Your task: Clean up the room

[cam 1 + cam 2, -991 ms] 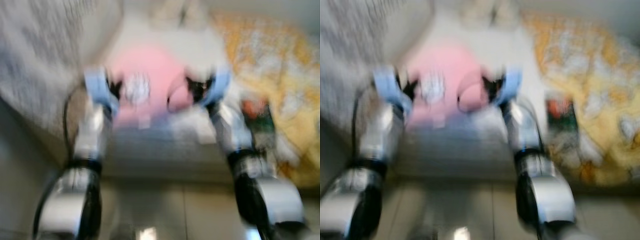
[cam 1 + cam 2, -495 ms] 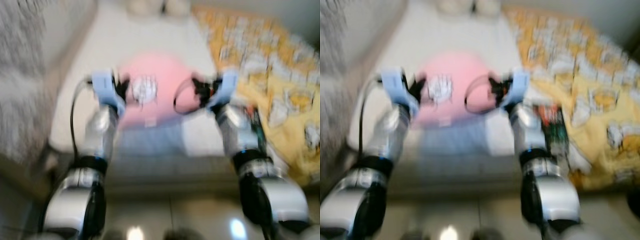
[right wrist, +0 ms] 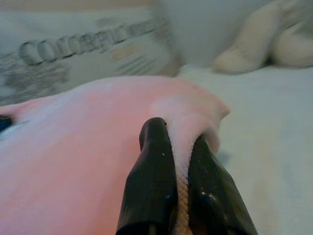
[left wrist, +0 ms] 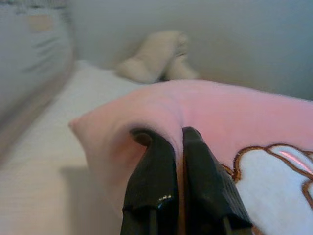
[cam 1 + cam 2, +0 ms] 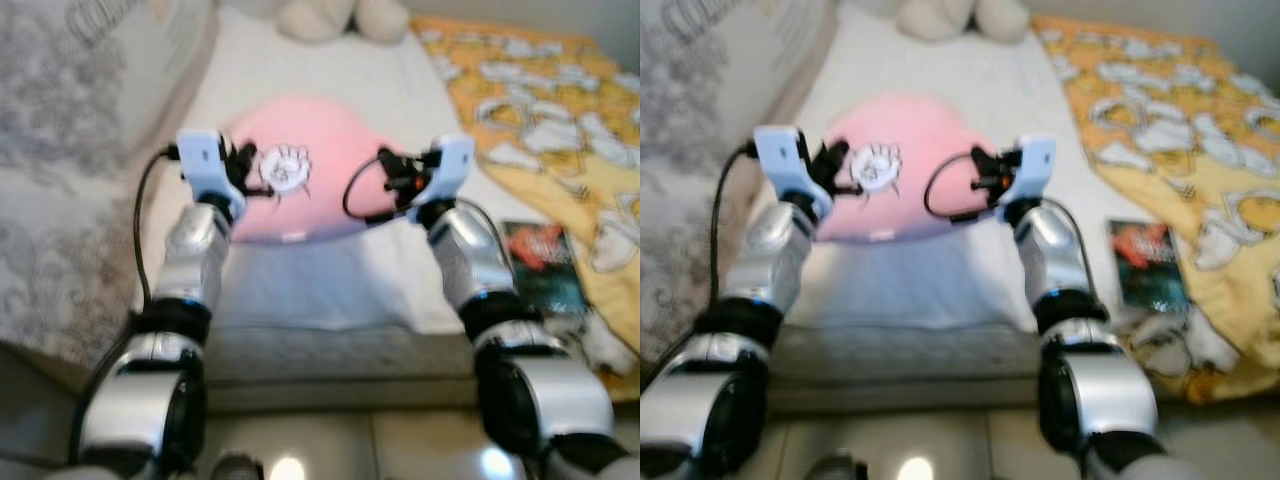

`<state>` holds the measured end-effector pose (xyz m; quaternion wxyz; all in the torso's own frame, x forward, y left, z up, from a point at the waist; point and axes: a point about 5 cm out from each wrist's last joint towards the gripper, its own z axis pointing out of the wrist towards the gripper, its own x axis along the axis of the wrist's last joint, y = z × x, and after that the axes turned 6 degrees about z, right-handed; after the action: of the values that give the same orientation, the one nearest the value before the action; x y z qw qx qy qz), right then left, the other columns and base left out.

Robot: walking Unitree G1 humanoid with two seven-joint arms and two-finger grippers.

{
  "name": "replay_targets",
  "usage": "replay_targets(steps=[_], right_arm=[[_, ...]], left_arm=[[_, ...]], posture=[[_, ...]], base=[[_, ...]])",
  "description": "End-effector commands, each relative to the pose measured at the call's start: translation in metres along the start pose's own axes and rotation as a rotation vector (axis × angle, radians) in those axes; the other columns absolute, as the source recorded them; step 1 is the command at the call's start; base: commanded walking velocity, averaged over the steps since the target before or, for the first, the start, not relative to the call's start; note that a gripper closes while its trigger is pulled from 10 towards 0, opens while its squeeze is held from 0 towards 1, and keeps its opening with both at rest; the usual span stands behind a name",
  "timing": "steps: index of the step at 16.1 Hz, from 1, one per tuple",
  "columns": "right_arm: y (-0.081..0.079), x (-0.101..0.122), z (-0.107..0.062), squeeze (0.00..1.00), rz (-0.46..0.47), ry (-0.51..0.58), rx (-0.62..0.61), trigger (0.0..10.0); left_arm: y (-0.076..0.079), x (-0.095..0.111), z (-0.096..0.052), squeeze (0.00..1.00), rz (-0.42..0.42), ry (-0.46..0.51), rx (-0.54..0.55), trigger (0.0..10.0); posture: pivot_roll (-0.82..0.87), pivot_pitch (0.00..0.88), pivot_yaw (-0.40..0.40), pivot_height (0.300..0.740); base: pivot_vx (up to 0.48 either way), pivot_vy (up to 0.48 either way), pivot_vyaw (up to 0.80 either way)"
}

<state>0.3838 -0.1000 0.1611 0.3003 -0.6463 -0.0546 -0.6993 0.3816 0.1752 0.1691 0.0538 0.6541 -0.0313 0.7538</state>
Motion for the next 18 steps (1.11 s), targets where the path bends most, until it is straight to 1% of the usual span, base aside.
replay_targets(steps=[1, 8, 9, 11, 12, 13, 14, 15, 16, 17, 18], right_arm=[[0.010, 0.012, -0.003, 0.00, -0.027, 0.040, -0.020, 0.0], [0.009, 0.012, -0.002, 0.00, -0.035, 0.036, -0.017, 0.0], [0.007, 0.011, -0.001, 0.00, -0.039, 0.022, -0.004, 0.0], [0.005, 0.005, 0.000, 0.00, -0.080, -0.035, 0.008, 0.0], [0.003, 0.002, 0.001, 0.00, -0.097, -0.061, 0.024, 8.4], [0.003, 0.001, 0.000, 0.00, -0.117, -0.076, 0.043, 10.0], [0.005, -0.002, -0.001, 0.00, -0.130, -0.102, 0.060, 10.0], [0.006, -0.004, -0.002, 0.00, -0.142, -0.121, 0.061, 10.0], [0.007, -0.011, -0.005, 0.00, -0.180, -0.162, 0.064, 10.0], [0.009, -0.020, -0.009, 0.00, -0.218, -0.207, 0.064, 10.0], [0.011, -0.025, -0.012, 0.00, -0.226, -0.222, 0.056, 10.0]], left_arm=[[0.006, 0.013, 0.006, 0.00, 0.010, 0.048, -0.012, 0.0], [0.009, 0.016, 0.010, 0.00, 0.019, 0.050, -0.024, 0.0], [0.014, 0.021, 0.013, 0.00, 0.031, 0.073, -0.065, 0.0], [0.020, 0.026, 0.019, 0.00, 0.046, 0.079, -0.079, 0.0], [0.022, 0.024, 0.023, 0.00, 0.034, 0.039, -0.063, 10.0], [0.028, 0.026, 0.027, 0.00, 0.029, 0.034, -0.056, 10.0], [0.034, 0.025, 0.029, 0.00, 0.041, 0.026, -0.039, 10.0], [0.036, 0.023, 0.030, 0.00, 0.038, 0.016, -0.032, 10.0], [0.038, 0.015, 0.028, 0.00, 0.030, -0.008, -0.011, 10.0], [0.042, 0.004, 0.025, 0.00, 0.027, -0.034, -0.001, 10.0], [0.044, -0.002, 0.023, 0.00, 0.016, -0.055, 0.016, 10.0]], posture=[[0.02, 0.000, -0.062, 0.740], [0.02, 0.000, -0.064, 0.740], [0.02, 0.000, -0.068, 0.740], [0.02, 0.000, -0.071, 0.740], [0.02, 0.000, -0.072, 0.740], [0.01, 0.052, -0.079, 0.740], [0.00, 0.096, -0.084, 0.740], [0.00, 0.123, -0.085, 0.740], [-0.02, 0.172, -0.082, 0.740], [-0.03, 0.204, -0.082, 0.740], [-0.03, 0.221, -0.083, 0.740]], base=[[0.330, 0.349, 0.00], [0.332, 0.347, 0.00], [0.431, 0.000, 0.00], [0.461, 0.000, 0.00], [0.424, 0.000, 0.00], [0.000, 0.000, 0.00], [0.000, 0.000, 0.00], [0.000, 0.000, 0.00], [0.000, 0.000, 0.00], [0.000, 0.000, 0.00], [0.000, 0.000, 0.00]])
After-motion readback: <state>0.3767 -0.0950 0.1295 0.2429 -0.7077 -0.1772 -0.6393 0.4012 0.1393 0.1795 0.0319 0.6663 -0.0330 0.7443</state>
